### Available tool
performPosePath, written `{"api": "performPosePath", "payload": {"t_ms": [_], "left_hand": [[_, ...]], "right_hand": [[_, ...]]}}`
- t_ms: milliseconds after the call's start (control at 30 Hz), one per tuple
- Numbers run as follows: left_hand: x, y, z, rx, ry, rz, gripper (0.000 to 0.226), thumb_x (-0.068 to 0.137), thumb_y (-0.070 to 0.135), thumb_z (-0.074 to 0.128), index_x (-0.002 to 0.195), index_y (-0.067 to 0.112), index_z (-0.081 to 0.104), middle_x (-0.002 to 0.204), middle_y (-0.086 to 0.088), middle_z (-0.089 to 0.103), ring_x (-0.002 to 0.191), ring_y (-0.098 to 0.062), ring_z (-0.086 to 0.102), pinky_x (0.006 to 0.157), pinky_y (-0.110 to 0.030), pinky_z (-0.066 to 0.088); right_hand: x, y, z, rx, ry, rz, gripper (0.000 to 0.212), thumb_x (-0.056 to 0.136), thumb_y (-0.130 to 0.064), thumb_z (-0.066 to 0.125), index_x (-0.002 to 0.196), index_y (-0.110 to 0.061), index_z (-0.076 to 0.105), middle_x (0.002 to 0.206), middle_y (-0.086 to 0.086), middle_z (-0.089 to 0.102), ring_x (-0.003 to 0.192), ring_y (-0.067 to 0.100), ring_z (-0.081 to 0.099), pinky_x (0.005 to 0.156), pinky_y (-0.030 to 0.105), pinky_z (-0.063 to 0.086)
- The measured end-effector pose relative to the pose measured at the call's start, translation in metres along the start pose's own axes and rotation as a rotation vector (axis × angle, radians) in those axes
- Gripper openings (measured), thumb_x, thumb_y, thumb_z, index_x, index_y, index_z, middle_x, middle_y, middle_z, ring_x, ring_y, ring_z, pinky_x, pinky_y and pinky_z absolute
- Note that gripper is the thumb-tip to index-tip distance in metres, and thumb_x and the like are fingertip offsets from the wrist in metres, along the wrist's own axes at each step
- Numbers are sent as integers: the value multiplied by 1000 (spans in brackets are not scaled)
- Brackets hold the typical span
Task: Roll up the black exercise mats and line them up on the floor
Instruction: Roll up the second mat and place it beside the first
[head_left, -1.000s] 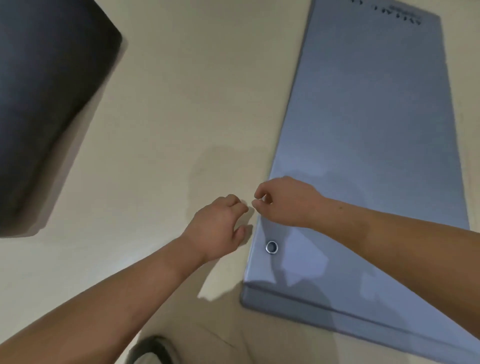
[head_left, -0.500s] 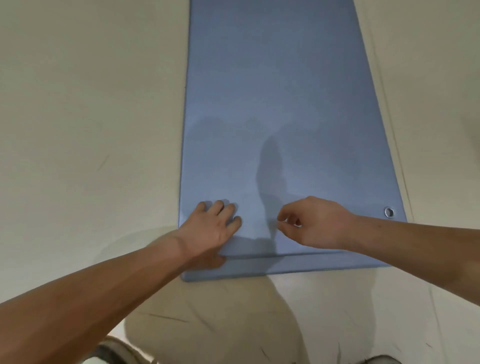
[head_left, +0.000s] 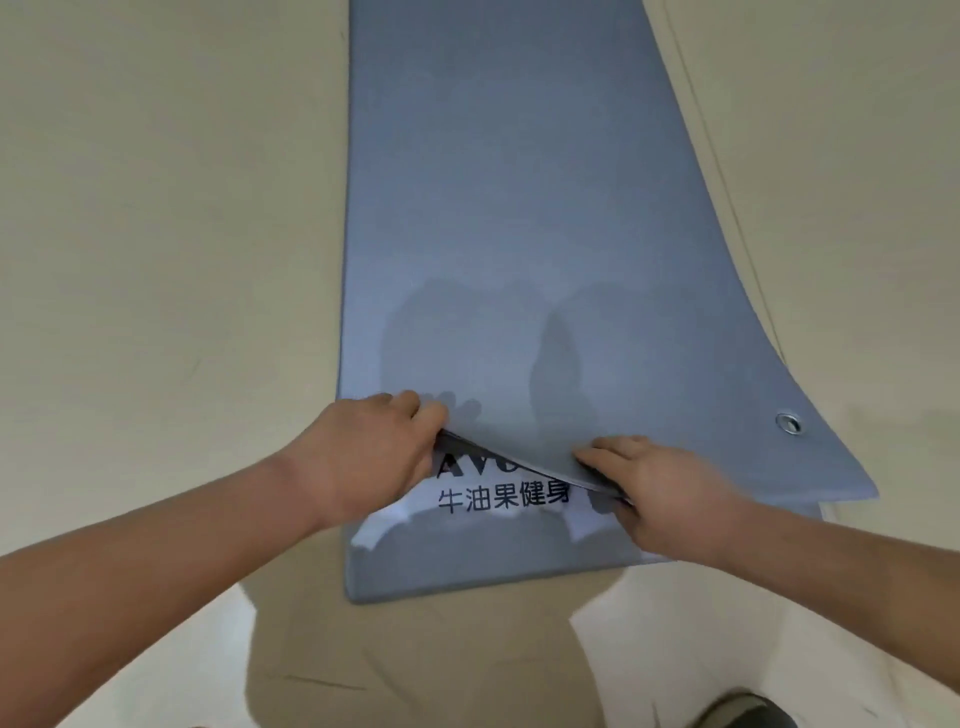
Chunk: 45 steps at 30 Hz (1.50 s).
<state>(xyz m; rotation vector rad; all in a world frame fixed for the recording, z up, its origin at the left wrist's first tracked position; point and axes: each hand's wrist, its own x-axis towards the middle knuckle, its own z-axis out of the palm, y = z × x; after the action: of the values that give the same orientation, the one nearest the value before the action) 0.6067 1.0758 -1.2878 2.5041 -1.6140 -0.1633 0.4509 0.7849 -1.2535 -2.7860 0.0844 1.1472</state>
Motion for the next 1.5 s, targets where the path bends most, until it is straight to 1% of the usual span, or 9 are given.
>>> {"api": "performPosePath", "payload": {"t_ms": [233,367,633,767,933,1033,1133,1233,1500], "left_hand": [[-7,-5,-22,-150,-233,-215,31,107,39,27,109,22,53,82,0,68,60,-27,44,62,-40,40],[10,-20,-56,-282,-422,-271,15,111,32,46,97,34,52,68,11,58,61,-9,53,61,-21,36],[-10,-29,-127,-677,-818,-384,25,111,40,50,90,38,64,76,8,60,69,-4,50,74,-26,44],[7,-30,-126,-562,-662,-426,24,109,32,55,91,38,68,80,17,69,75,-4,62,74,-18,48],[25,-16,-104,93,-57,-116,34,94,15,53,124,17,70,126,-7,69,108,-36,65,92,-48,54],[14,27,-76,179,-1,76,68,80,47,77,135,6,67,146,-22,59,129,-45,57,109,-61,46],[11,58,-45,278,-355,-69,131,72,76,76,166,1,23,173,-27,19,157,-46,23,119,-72,27],[30,51,-32,279,-466,-186,134,88,73,64,159,14,-33,173,-17,-25,162,-39,-14,124,-70,11],[51,17,-27,124,-501,-149,128,70,76,65,164,25,-5,169,-4,15,155,-27,24,114,-52,38]], "right_hand": [[30,23,-38,24,3,-78,13,95,-22,60,104,-20,70,101,-1,72,96,27,66,77,35,49],[23,36,-96,222,-152,-136,17,105,-30,59,95,-23,70,70,-11,70,70,28,69,70,46,59],[-14,29,-104,485,-464,-342,21,110,-28,59,107,-14,74,87,-6,73,77,6,66,74,21,50],[5,27,-101,567,-492,-298,21,111,-27,57,113,-11,72,101,7,79,86,10,73,78,23,57],[44,26,-139,220,-130,-224,22,108,-48,56,107,-29,68,105,-10,70,99,13,67,87,35,50],[59,18,-151,140,75,-111,23,105,-56,56,103,-33,57,106,-13,58,106,18,59,85,36,41],[72,10,-145,-21,252,29,40,104,-62,53,123,-28,62,118,-1,60,116,26,57,87,39,39],[62,0,-132,-268,515,55,49,104,-59,51,136,-23,59,134,7,54,122,30,52,97,43,42],[14,-7,-53,-333,190,140,146,65,-89,71,167,-30,-16,173,24,-8,160,50,-4,123,72,11]]}}
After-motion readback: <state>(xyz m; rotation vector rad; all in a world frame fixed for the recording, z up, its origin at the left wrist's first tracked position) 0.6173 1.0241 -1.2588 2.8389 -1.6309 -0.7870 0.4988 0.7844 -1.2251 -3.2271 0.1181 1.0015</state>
